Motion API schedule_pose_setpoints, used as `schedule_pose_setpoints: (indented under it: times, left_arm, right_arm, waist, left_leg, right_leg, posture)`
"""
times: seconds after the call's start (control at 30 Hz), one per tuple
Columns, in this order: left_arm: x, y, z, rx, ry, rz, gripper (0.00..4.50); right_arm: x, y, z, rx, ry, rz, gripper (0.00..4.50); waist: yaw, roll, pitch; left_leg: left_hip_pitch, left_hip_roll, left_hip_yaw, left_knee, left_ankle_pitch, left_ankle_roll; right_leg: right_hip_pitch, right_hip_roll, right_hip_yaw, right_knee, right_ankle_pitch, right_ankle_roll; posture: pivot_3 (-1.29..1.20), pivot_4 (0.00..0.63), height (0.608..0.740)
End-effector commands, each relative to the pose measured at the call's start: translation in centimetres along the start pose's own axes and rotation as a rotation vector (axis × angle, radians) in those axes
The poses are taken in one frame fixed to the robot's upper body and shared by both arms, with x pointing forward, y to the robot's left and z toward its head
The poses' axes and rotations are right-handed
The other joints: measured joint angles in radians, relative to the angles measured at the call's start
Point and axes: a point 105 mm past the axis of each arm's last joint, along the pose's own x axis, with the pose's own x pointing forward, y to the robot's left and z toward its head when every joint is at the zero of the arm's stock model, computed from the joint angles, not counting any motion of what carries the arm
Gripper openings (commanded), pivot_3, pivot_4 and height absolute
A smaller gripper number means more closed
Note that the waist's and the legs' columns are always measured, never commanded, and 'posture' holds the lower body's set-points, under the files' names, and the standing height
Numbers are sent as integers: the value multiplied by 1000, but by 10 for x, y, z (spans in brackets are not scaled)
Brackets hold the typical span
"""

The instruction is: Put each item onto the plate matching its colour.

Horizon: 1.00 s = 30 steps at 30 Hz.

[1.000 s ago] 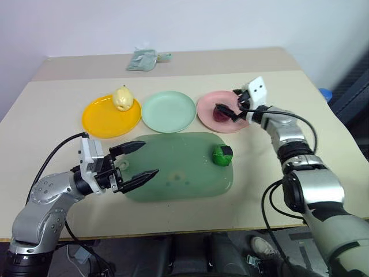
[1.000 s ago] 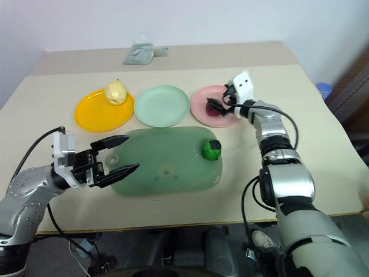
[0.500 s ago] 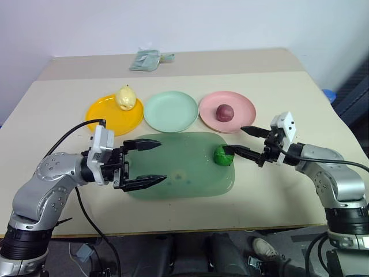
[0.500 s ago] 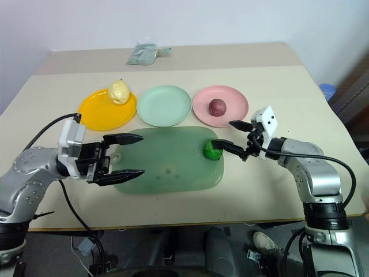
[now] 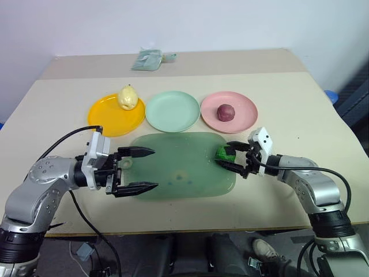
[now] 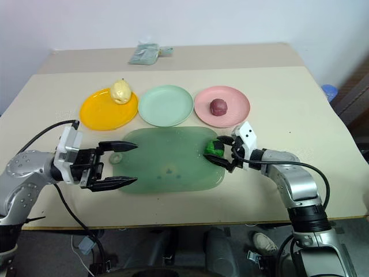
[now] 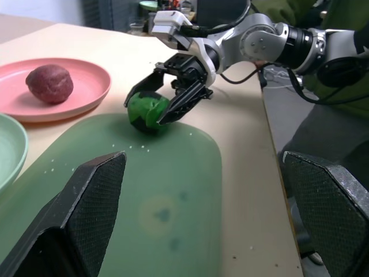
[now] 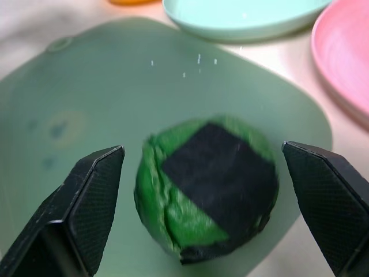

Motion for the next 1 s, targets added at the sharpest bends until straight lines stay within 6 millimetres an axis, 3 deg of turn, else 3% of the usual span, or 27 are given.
schedule_pose_setpoints:
  times: [0.03,0.1,0.43,0.63,0.87,1.0]
  left_arm:
    - [-9,3,3,49,-1,60,4500]
    - [-9,7,1,53,-12,120,4500]
    - [-17,45,-7,15,-88,606,4500]
    - [-22,68,-21,-32,-101,918,4500]
    - [-14,77,-22,-53,-151,1042,4500]
    - [-15,76,-20,-47,-164,1073,4500]
  right_arm:
    - [2,1,14,-39,-54,7,3955]
    - [4,2,19,-52,-72,6,3249]
    - [34,10,67,-123,-237,10,3249]
    - [88,-7,99,-153,-341,-95,3249]
    - [134,-19,123,-123,-421,-160,3249]
    - [152,-20,128,-101,-415,-187,3249]
  waist:
    - [0,0,0]
    - [0,0,0]
    - [-1,0,0]
    - [-3,-1,0]
    - [-4,-1,0]
    - [-10,-1,0]
  left_leg:
    - [0,0,0,0,0,0]
    - [0,0,0,0,0,0]
    - [0,0,0,0,1,-2]
    - [0,0,0,1,3,-5]
    - [0,-1,0,3,4,-6]
    - [0,0,0,2,4,-6]
  right_leg:
    - [0,0,0,0,0,0]
    - [0,0,0,0,0,0]
    - [-1,0,0,1,0,0]
    - [-1,1,0,2,0,0]
    - [-1,1,-1,2,0,0]
    - [-2,1,-1,3,0,0]
  posture:
    - [0,150,740]
    - [0,150,740]
    - [0,150,740]
    - [0,150,740]
    - [0,150,740]
    - [0,150,740]
